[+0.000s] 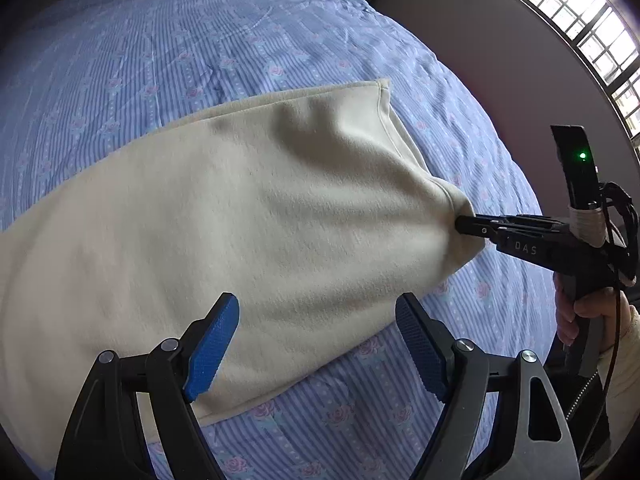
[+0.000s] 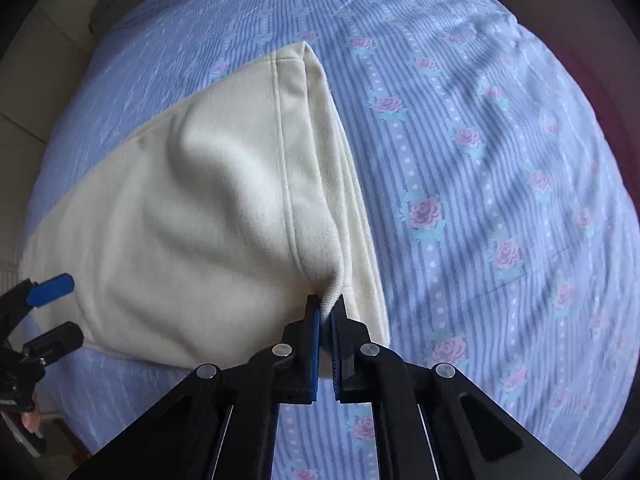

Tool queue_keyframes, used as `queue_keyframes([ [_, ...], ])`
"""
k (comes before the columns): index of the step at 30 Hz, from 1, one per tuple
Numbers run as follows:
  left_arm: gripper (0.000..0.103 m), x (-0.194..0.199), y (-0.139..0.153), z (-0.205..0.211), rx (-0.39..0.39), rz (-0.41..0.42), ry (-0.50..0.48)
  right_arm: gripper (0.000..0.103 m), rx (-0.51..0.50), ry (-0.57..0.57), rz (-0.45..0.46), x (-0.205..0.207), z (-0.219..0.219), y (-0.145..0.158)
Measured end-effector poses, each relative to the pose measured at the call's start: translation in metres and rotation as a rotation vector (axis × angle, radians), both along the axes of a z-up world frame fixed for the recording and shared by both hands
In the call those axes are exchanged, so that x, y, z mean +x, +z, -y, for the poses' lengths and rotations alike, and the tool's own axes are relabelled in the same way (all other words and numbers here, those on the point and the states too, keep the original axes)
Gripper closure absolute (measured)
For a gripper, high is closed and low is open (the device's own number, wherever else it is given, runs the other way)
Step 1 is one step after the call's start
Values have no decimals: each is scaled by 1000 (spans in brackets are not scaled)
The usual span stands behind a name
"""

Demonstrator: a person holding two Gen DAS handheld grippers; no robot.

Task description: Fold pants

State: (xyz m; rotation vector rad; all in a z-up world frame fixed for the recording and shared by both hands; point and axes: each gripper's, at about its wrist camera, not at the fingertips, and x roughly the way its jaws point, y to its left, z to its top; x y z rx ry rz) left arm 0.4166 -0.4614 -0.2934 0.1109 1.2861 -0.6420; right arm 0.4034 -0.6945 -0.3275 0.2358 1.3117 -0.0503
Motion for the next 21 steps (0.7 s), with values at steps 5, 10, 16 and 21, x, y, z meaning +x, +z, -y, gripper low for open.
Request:
queue_keyframes([
  [5, 23, -1, 7, 2, -14, 12, 8, 99, -126, -31, 31, 0, 17, 23],
  [10, 23, -5, 7, 1, 16, 31, 0, 97, -278, -70, -100, -11, 38, 10],
  [16, 23, 10, 12, -10, 64, 131, 68, 48, -48, -54, 187, 31, 37, 65],
  [21, 21, 58, 12, -16, 126, 180, 202, 48, 7, 28, 207, 93, 3, 42],
])
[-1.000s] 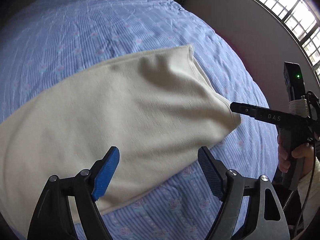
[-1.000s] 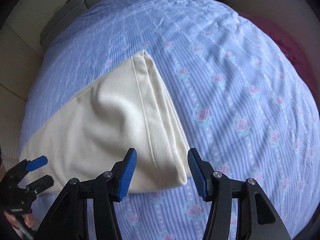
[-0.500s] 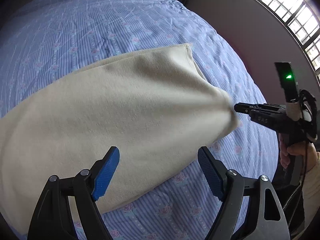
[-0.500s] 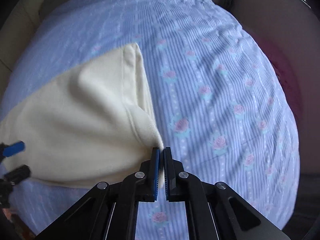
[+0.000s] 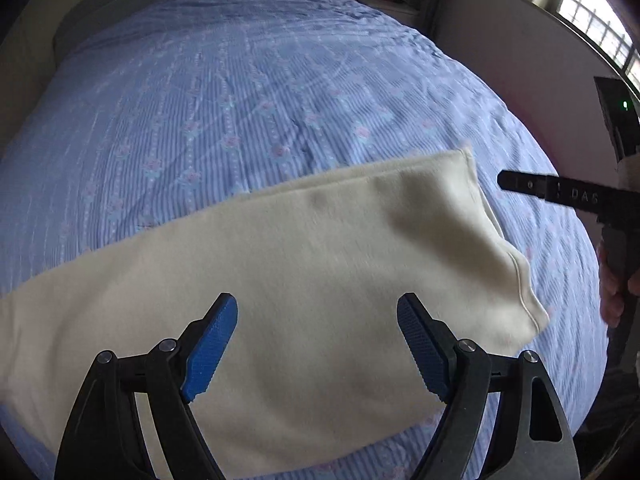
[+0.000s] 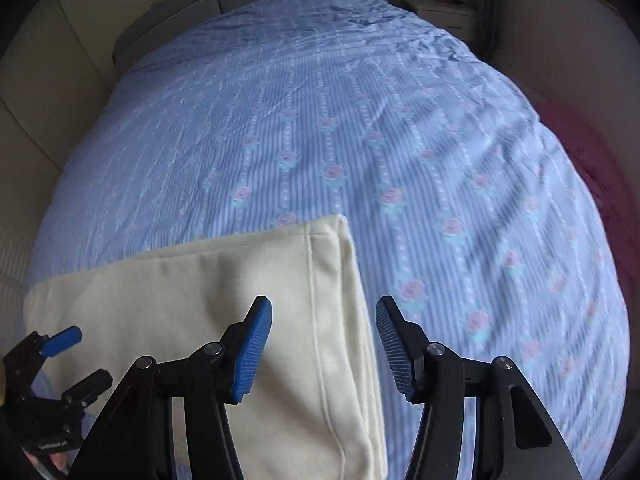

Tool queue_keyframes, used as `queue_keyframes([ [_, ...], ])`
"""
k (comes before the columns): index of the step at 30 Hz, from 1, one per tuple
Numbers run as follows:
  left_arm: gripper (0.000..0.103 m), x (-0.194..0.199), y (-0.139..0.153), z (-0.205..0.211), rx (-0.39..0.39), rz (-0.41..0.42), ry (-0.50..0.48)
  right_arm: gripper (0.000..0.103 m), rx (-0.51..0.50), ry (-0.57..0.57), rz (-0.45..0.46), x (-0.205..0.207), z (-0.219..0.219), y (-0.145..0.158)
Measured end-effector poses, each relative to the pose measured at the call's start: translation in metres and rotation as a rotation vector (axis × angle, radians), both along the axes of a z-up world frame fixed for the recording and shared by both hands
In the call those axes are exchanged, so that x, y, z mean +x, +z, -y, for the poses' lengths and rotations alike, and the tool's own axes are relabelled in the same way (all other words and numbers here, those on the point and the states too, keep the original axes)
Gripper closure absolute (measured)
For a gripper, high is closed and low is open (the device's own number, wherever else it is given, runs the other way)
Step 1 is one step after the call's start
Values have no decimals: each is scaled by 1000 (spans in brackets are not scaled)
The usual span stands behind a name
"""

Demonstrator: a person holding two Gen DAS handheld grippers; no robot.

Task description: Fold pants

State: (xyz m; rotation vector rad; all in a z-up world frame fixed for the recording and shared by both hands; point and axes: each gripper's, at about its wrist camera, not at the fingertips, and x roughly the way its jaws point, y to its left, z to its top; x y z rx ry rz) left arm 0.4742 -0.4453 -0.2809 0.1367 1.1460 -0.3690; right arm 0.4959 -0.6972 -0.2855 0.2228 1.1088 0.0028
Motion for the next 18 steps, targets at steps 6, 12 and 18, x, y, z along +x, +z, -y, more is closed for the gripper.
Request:
queue_keyframes([
  [6, 21, 19, 3, -1, -55, -10, 21, 48, -34, -2, -51, 32, -5, -38],
  [12, 21, 7, -9, 1, -69, -56, -10, 95, -103, 29, -129, 47, -10, -57],
  [18, 21, 0, -12, -10, -72, -75, -8, 102, -310, -71, -81, 54, 1, -39],
])
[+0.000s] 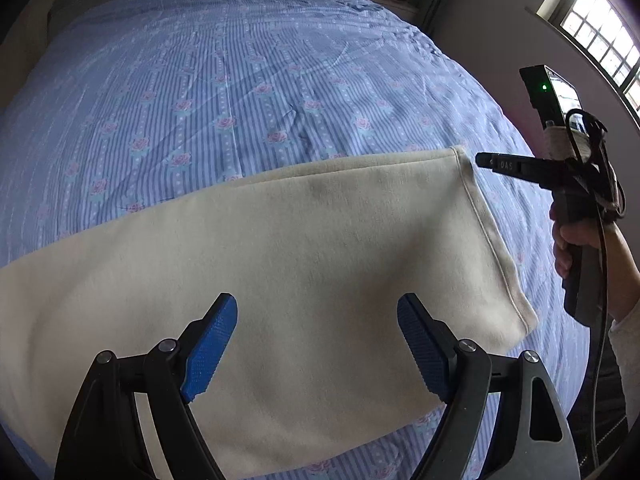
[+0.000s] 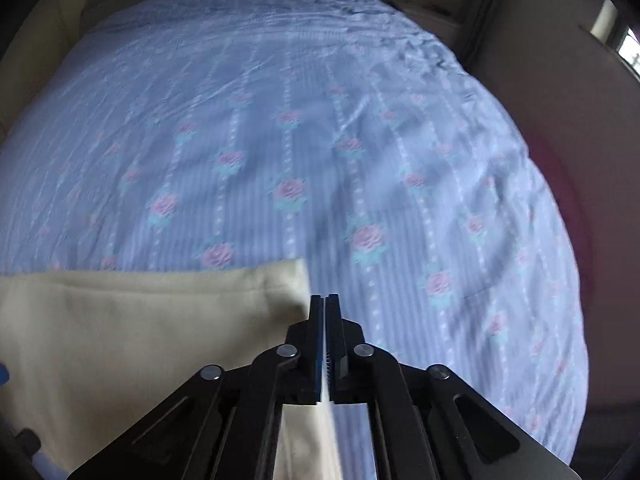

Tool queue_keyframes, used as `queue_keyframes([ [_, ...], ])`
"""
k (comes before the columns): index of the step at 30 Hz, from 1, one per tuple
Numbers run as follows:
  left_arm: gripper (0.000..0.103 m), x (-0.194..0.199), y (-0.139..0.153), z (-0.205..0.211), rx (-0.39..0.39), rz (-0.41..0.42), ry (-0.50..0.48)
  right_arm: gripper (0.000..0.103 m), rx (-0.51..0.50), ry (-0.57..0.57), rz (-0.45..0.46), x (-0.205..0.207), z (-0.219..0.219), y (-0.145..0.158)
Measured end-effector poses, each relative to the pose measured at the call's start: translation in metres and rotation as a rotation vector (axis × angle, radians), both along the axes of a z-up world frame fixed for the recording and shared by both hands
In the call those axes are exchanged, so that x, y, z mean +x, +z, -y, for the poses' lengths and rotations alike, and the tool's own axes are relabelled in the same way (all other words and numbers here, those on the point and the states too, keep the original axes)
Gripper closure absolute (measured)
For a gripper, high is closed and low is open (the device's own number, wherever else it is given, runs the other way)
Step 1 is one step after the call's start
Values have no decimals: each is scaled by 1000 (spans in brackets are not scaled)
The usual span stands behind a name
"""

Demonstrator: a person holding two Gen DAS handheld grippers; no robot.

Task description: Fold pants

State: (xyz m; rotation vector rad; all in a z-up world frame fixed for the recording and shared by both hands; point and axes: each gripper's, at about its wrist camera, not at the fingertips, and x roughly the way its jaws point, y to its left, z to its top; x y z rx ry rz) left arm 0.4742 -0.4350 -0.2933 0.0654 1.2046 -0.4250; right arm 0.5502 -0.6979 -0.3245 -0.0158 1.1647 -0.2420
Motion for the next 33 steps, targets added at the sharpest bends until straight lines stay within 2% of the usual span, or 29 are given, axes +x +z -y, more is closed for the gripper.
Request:
queue_keyframes([
  [3, 21, -1, 1, -7, -2, -11, 12, 102, 33, -82, -33, 6, 23, -5],
  [5, 21, -3, 4, -13, 0, 3, 24, 98, 44, -128, 7, -8, 26, 6],
  [6, 21, -4, 6, -17, 1, 9, 28, 85, 56, -134, 21, -16, 24, 13],
  [7, 21, -6, 9, -21, -1, 15, 33, 65, 68, -134, 27, -25, 20, 20],
  [9, 21, -10, 16, -28, -4, 25, 38, 48, 85, -109, 65, -45, 3, 40],
  [13, 21, -25, 36, -50, -17, 49, 40, 48, 80, -8, 79, -83, -43, 73],
  [16, 21, -42, 56, -77, -29, 62, 80, 42, 96, 63, 98, -114, -80, 95],
  [19, 21, -67, 78, -117, -16, 80, 133, 40, 69, 162, 117, -142, -127, 116],
  [21, 19, -86, 88, -149, -1, 94, 171, 40, 58, 204, 119, -157, -156, 126],
  [26, 18, -135, 106, -249, 65, 90, 279, 40, 110, 299, 135, -192, -239, 149],
  [30, 17, -167, 115, -337, 83, 108, 367, 40, 215, 347, 122, -211, -317, 161],
  [33, 15, -187, 118, -403, 79, 118, 409, 40, 223, 373, 119, -226, -384, 165],
])
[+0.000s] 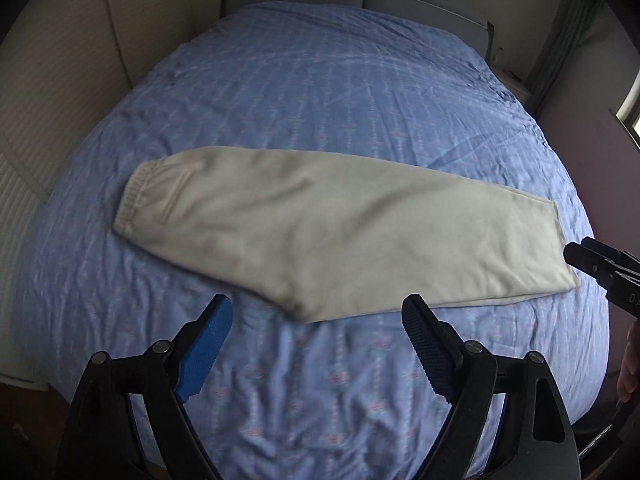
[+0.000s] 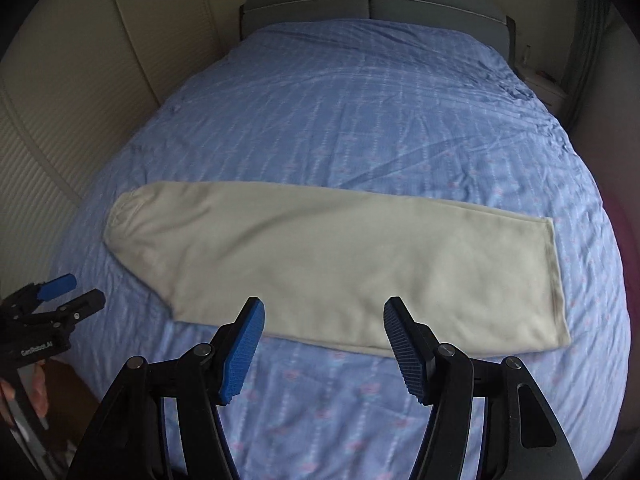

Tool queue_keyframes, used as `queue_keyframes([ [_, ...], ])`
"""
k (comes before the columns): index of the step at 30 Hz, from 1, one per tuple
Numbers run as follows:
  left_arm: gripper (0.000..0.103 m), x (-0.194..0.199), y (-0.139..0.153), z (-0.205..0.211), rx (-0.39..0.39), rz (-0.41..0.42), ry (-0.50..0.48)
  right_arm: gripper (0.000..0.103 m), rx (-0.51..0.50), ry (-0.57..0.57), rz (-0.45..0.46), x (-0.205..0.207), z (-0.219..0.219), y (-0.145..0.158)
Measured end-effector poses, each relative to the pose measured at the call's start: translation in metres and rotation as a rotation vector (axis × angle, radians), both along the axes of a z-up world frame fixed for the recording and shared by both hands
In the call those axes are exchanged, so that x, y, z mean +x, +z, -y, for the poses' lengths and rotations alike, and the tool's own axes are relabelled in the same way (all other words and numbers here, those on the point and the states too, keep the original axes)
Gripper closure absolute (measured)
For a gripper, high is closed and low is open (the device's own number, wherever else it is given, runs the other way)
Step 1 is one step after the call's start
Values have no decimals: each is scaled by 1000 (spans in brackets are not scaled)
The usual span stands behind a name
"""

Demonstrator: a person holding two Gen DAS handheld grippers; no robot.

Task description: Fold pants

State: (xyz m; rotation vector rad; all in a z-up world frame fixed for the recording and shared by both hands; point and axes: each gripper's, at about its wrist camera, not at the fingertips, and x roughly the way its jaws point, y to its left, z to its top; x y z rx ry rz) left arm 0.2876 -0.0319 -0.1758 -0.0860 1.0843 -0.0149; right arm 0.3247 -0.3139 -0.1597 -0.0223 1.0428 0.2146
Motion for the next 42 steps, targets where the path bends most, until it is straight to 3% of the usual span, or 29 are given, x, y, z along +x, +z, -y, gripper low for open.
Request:
queue_keyframes([
  [3, 15, -14, -3, -59, 18, 2, -16, 40, 31, -11, -12, -12, -59, -2],
  [8, 14, -25, -9, -156, 46, -11, -42, 40, 87, -86, -140, -30, -152, -27],
  [14, 12, -12, -19, -257, -6, -12, -22, 40, 109, -116, -210, -34, -246, -43],
  [17, 12, 9, -35, -287, -31, -20, -69, 40, 93, -98, -232, -21, -280, -50],
  [20, 12, 41, -52, -307, -66, -14, -101, 40, 57, -82, -254, -2, -307, -59],
  [27, 15, 127, -92, -347, -228, -9, -134, 40, 28, -117, -317, 48, -342, -87],
  [34, 33, 196, -144, -351, -323, -117, -147, 40, -1, -111, -348, 87, -367, -108],
  [39, 45, 225, -158, -347, -409, -142, -158, 40, -18, -93, -360, 101, -379, -114],
  [42, 47, 238, -167, -345, -442, -173, -163, 40, -18, -89, -372, 108, -384, -118],
])
